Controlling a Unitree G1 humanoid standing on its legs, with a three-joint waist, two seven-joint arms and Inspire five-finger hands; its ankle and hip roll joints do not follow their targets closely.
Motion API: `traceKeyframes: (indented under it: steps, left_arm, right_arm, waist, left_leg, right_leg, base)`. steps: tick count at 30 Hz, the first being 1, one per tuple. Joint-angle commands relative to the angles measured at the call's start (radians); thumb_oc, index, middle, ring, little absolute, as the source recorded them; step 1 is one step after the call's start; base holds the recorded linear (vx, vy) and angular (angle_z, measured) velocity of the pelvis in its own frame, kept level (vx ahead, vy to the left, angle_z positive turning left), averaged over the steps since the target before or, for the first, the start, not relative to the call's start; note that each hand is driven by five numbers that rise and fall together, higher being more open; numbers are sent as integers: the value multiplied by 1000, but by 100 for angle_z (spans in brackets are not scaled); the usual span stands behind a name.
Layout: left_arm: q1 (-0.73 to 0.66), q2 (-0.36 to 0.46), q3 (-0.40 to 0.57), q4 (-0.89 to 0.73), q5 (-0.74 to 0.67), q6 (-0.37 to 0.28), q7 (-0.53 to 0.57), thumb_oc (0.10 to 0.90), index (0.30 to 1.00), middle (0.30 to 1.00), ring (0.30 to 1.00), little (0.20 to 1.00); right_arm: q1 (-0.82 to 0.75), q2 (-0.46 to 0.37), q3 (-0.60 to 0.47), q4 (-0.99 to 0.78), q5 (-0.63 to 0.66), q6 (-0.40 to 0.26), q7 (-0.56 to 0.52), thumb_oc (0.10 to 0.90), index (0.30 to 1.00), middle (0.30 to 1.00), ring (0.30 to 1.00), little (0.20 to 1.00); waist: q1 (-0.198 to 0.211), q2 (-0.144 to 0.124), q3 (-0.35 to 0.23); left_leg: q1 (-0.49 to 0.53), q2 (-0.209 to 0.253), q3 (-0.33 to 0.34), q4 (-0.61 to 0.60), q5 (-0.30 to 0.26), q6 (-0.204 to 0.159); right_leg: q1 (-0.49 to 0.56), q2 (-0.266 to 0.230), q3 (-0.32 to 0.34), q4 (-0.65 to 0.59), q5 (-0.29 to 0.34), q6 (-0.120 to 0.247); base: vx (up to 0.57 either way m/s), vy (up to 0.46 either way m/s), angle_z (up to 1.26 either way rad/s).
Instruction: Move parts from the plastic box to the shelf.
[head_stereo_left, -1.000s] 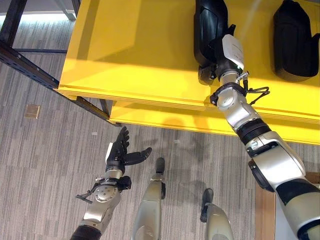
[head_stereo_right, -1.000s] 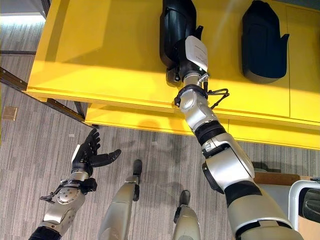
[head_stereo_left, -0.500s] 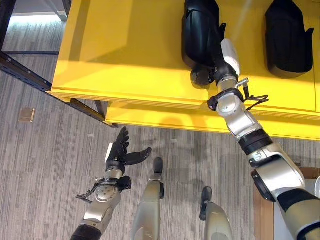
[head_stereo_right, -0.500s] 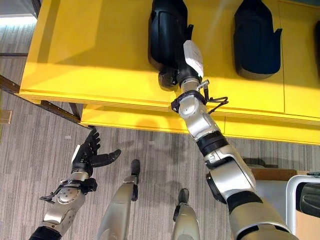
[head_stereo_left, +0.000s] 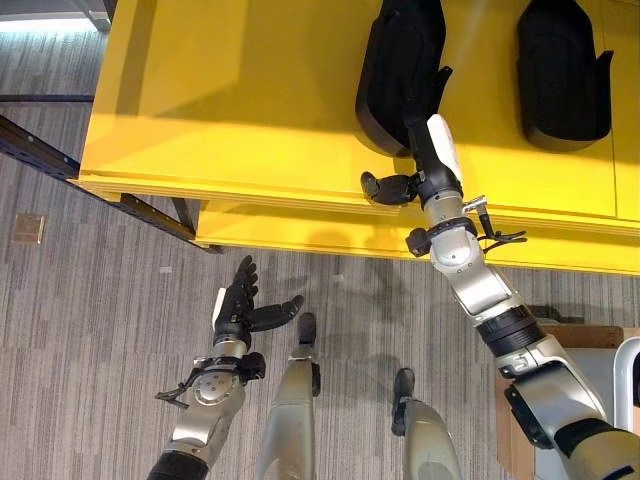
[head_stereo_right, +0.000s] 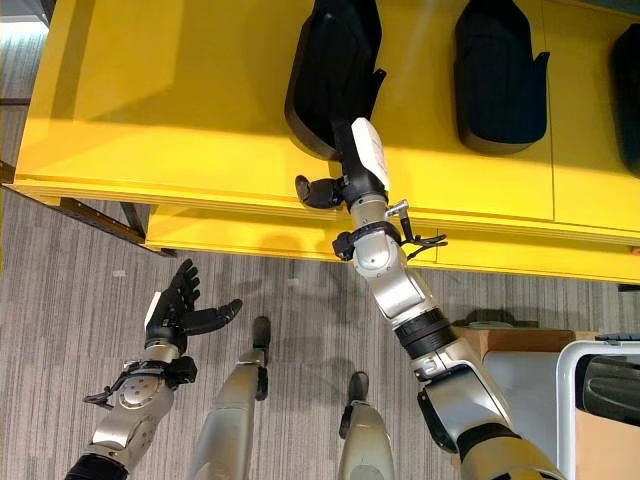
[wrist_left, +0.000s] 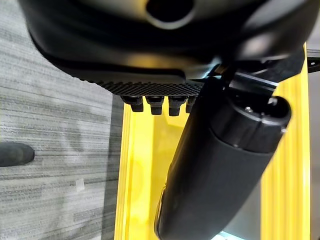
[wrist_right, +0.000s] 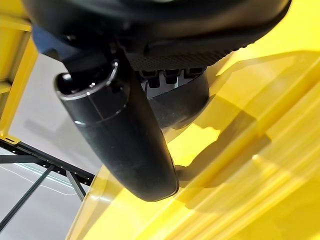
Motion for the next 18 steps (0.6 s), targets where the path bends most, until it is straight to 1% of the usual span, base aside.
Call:
traceKeyframes:
  steps: [1, 4, 7, 8, 10, 11, 17, 18]
  left_arm:
    - [-1, 5, 32, -102, 42, -64, 16, 900, 1000, 1000, 1000, 1000]
    - [2, 4, 31, -104, 43, -65, 18, 900, 1000, 1000, 1000, 1000]
    - [5, 4, 37, -110, 49, -65, 23, 900, 1000, 1000, 1000, 1000]
    - [3, 3, 36, -109, 50, -65, 23, 900, 1000, 1000, 1000, 1000]
    - [7, 2, 37, -112, 52, -64, 25, 900, 1000, 1000, 1000, 1000]
    - [7, 2, 37, -113, 54, -63, 25, 900, 1000, 1000, 1000, 1000]
    - [18, 4, 45, -118, 61, -64, 23, 900, 1000, 1000, 1000, 1000]
    - [18, 5, 46, -118, 61, -66, 22, 900, 1000, 1000, 1000, 1000]
  right_arm:
    - [-23, -34, -62, -132, -38, -66, -10, 900, 1000, 1000, 1000, 1000]
    - [-25, -36, -64, -161, -47, -74, -16, 900, 1000, 1000, 1000, 1000]
    - [-23, -46, -75, -222, -81, -84, -23, 900, 1000, 1000, 1000, 1000]
    - [-20, -48, -77, -231, -89, -86, -24, 900, 1000, 1000, 1000, 1000]
    - [-12, -53, -82, -254, -104, -87, -26, 900, 1000, 1000, 1000, 1000]
    - [-10, -56, -84, -263, -114, -87, -27, 900, 1000, 1000, 1000, 1000]
    - [-17, -85, -94, -283, -169, -87, -32, 900, 1000, 1000, 1000, 1000]
    - [-26, -98, -96, -275, -184, -81, -35, 900, 1000, 1000, 1000, 1000]
  waist:
    - [11, 0, -9]
    - [8, -2, -11]
    - [3, -5, -14]
    - [1, -4, -16]
    - [-2, -7, -16]
    - [-4, -7, -20]
    - [-8, -13, -29]
    - [-7, -14, -30]
  left_leg:
    - [-9, 113, -6, 133, -150, -62]
    - [-9, 114, -4, 135, -151, -62]
    - [-10, 117, 0, 135, -153, -61]
    - [-13, 117, 0, 130, -145, -60]
    - [-10, 119, 0, 136, -153, -62]
    - [-13, 119, 0, 129, -145, -61]
    - [-12, 121, -1, 128, -145, -62]
    - [-10, 121, 0, 132, -152, -63]
  right_leg:
    - [26, -38, -3, -6, 4, -28]
    - [22, -38, 1, -4, 4, -28]
    - [19, -37, 6, -2, 4, -28]
    - [15, -36, 6, -4, 9, -29]
    - [14, -35, 9, 1, 3, -29]
    - [10, -35, 9, -3, 9, -29]
    - [13, -32, 9, -9, 11, -28]
    - [16, -32, 9, -8, 6, -27]
  base:
    - [0, 0, 0]
    - [0, 0, 0]
    - [0, 0, 0]
    - [0, 0, 0]
    - [-2, 3, -4]
    - [0, 0, 0]
    - [0, 0, 0]
    - [0, 0, 0]
